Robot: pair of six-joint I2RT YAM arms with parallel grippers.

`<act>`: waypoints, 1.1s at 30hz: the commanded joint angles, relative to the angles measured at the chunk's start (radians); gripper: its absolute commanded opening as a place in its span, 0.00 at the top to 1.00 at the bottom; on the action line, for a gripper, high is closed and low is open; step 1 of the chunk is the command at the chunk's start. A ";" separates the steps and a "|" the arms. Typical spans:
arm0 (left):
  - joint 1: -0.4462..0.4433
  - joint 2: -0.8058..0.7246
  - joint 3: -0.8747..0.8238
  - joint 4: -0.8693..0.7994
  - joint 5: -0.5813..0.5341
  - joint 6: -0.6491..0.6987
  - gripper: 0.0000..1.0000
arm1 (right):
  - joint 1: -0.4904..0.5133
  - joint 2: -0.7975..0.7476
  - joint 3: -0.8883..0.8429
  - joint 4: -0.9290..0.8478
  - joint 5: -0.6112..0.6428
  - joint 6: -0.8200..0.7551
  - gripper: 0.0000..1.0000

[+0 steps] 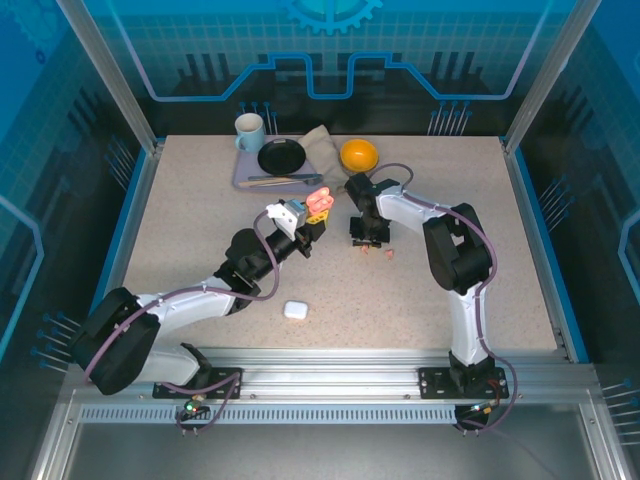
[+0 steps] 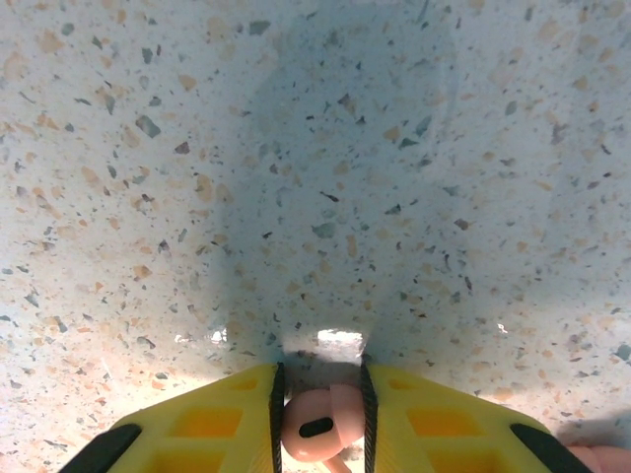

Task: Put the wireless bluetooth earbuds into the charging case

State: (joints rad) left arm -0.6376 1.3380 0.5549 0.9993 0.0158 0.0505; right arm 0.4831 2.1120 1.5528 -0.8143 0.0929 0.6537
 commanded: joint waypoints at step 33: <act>0.008 -0.004 0.050 0.004 0.026 -0.025 1.00 | 0.012 -0.033 -0.052 -0.023 0.038 0.024 0.74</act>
State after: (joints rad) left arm -0.6376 1.3403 0.5716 0.9909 0.0231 0.0460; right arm 0.4843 2.0483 1.4849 -0.7815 0.0914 0.6762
